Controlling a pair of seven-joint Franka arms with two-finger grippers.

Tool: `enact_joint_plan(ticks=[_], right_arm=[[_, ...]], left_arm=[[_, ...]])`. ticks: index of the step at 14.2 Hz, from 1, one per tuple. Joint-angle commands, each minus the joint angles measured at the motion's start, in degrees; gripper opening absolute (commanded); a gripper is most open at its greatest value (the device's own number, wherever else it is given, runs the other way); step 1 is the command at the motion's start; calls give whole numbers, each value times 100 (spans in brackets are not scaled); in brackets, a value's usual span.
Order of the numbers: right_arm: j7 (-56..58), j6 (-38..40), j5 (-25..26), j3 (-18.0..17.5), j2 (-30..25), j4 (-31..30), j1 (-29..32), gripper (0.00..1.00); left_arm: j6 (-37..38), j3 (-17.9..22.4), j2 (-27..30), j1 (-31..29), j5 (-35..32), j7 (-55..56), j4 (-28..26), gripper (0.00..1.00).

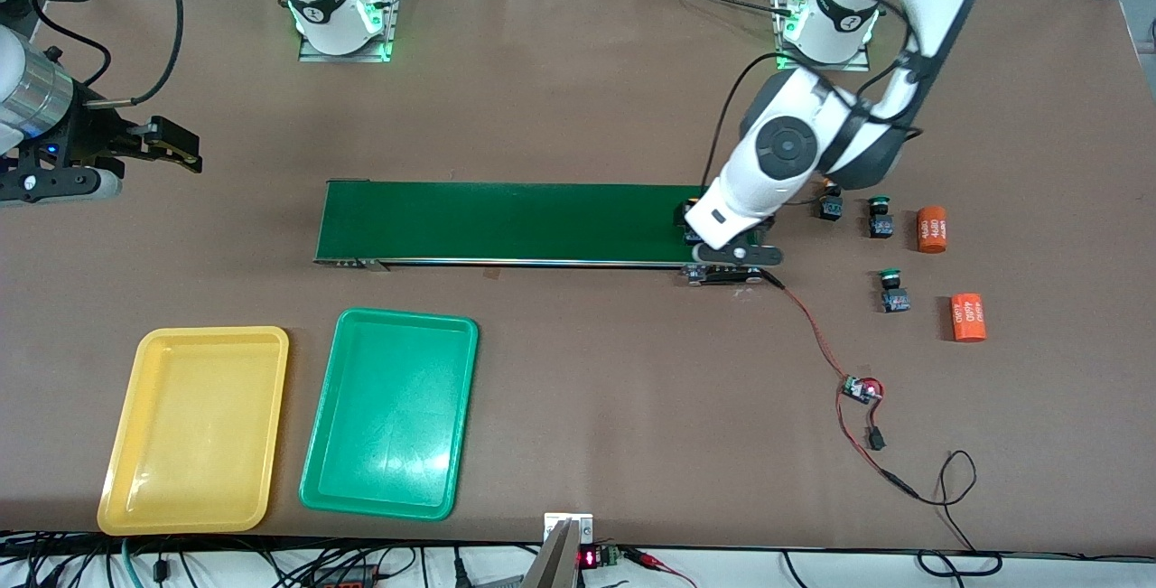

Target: Sort buttons by color to trays

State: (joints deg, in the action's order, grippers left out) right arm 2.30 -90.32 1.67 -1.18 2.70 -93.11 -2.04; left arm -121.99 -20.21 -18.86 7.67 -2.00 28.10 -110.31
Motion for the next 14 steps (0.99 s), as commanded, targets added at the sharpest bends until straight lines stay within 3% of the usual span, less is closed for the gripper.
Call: enact_joint_plan(ticks=[1, 4, 7, 10, 14], right_arm=[[95, 49, 62, 4, -6, 3, 28, 100], [87, 58, 62, 4, -6, 3, 28, 100], [7, 58, 44, -5, -6, -15, 28, 100], [7, 49, 44, 4, -6, -15, 28, 100], [7, 49, 53, 4, -6, -15, 28, 100]], left_arm=[[921, -1, 76, -606, -134, -538, 719, 100], [914, 8, -20, -1581, -299, -1515, 835, 100], [503, -18, -529, -2408, -1696, -1763, 924, 100], [-235, -18, -1030, -3041, -1734, -2526, 854, 100], [-650, -45, -1295, -3298, -1716, -2695, 626, 99]])
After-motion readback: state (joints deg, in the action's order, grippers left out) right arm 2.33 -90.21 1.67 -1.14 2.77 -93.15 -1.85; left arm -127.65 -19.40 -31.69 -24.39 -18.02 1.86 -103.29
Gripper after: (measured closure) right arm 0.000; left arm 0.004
